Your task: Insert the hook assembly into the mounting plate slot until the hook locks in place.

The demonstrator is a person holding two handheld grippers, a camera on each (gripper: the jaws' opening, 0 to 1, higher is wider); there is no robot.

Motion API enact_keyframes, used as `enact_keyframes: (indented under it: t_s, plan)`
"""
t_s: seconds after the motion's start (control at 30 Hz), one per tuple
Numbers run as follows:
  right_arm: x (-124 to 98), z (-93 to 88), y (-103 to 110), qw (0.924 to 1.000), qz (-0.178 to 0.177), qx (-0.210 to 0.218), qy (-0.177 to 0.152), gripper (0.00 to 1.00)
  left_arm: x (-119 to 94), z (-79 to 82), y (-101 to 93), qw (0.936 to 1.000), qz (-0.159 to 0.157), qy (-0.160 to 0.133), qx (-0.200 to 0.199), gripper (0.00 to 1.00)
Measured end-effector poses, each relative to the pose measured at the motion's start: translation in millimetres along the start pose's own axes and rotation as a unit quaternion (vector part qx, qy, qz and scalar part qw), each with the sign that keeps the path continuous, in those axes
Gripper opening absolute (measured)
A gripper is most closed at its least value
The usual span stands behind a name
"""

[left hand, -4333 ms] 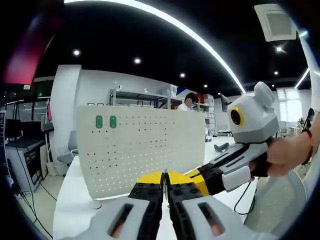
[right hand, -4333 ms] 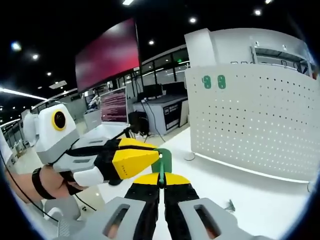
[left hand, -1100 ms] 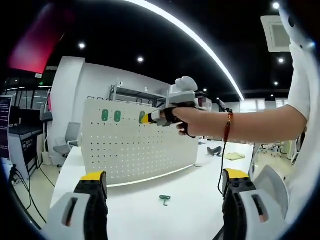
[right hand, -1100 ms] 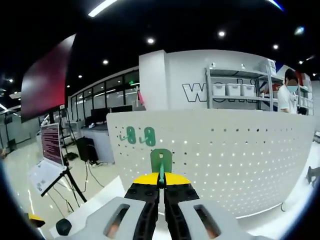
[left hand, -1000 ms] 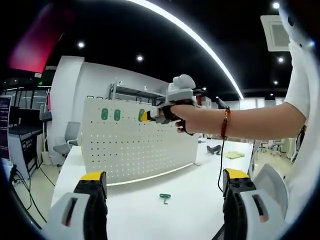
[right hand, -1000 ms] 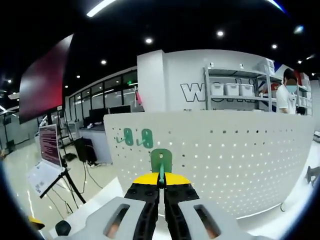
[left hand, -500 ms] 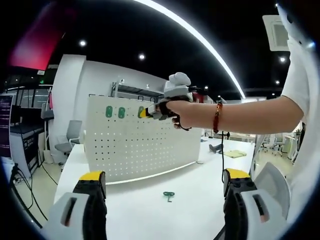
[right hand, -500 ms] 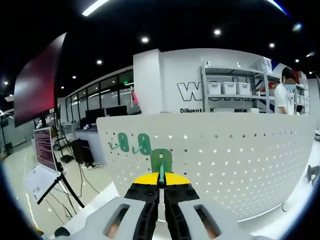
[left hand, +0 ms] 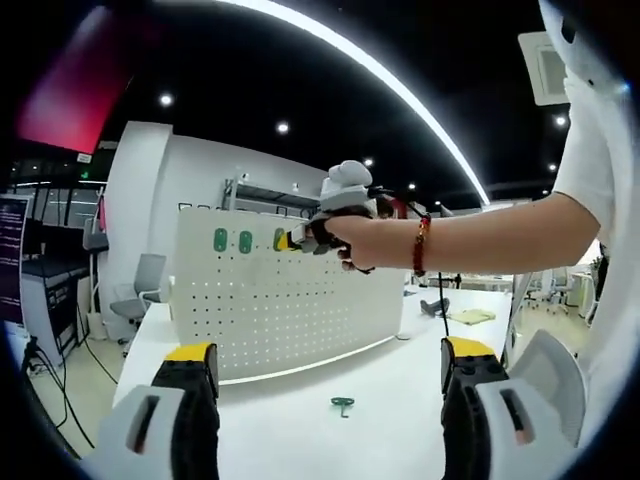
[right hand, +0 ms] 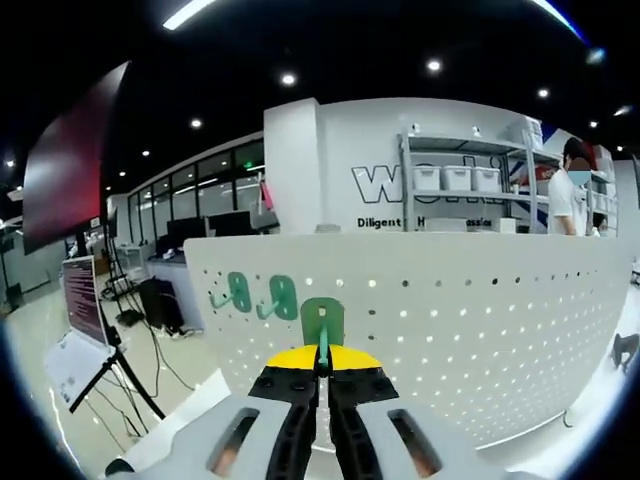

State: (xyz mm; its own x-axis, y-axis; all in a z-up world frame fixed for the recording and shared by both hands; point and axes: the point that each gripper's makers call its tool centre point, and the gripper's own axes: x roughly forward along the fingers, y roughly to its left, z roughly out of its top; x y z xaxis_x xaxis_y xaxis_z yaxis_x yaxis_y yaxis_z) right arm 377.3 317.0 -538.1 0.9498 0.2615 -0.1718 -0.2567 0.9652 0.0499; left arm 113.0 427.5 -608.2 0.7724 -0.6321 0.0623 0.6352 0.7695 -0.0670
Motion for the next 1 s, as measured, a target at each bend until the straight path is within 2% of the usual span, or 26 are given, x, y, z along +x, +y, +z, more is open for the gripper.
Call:
enact_keyframes:
  t_s: [0.03,0.1,0.2,0.27,0.3,0.37,0.43,0.5,0.53,0.57,0.6,0.73,0.83,1.0]
  plan:
    - [0.5,0.6,0.3,1.0000,0.000,0.000,-0.001,0.01,-0.3,-1.5,-0.3,1.0000,-0.002,0.005,-0.005,0.93]
    - [2.1,1.7,0.7,1.0000,0.000,-0.002,-0.002,0.01,-1.4,2.9,-1.4,0.9998,-0.008,-0.014,-0.014,0.93]
    - [3.8,4.3,-0.3,1.0000,-0.002,-0.005,-0.004,0.01,-3.0,7.2,-2.7,0.9989,-0.013,-0.029,-0.036,0.98]
    - [5.0,6.2,-1.3,1.0000,-0.004,-0.006,-0.005,0.01,-2.6,6.7,-3.7,0.9991,-0.015,-0.031,-0.025,1.00]
    - [6.0,7.1,-2.0,0.9999,-0.005,-0.008,-0.006,0.01,-2.5,5.1,-4.0,0.9993,-0.015,-0.026,-0.021,1.00]
    - [8.5,8.7,-2.9,0.9999,-0.007,-0.009,-0.005,0.01,-3.4,-4.4,-3.8,0.9999,-0.013,0.004,0.009,1.00]
    - [10.6,10.6,-4.4,0.9999,-0.010,-0.011,-0.006,0.01,-3.1,-5.3,-4.2,0.9995,-0.012,0.002,0.028,1.00]
    - [12.8,12.1,-4.5,0.9999,-0.011,-0.010,-0.007,0.01,-3.8,-8.5,-7.5,0.9995,-0.025,0.010,0.019,1.00]
    - [13.4,12.3,-4.9,0.9998,-0.013,-0.011,-0.006,0.01,-4.2,-10.3,-4.8,0.9997,-0.019,0.016,0.010,1.00]
    - [14.3,12.7,-5.2,0.9998,-0.014,-0.012,-0.007,0.00,-4.8,-11.7,-6.9,0.9993,-0.026,0.019,-0.017,1.00]
    - [15.5,13.2,-5.7,0.9998,-0.016,-0.014,-0.007,0.00,-4.8,-8.4,-6.6,0.9993,-0.029,0.007,-0.022,1.00]
    - [21.3,13.8,-10.3,0.9996,-0.026,-0.009,-0.003,0.00,-6.1,-9.1,-0.7,0.9997,-0.016,0.013,-0.013,1.00]
    - [24.7,14.5,-12.5,0.9996,-0.028,-0.003,-0.004,0.00,-6.4,-5.5,1.9,0.9995,-0.018,0.006,-0.025,1.00]
    - [29.4,13.9,-12.8,0.9995,-0.031,0.003,0.000,0.00,-5.9,-6.4,4.3,0.9996,-0.015,0.013,-0.017,1.00]
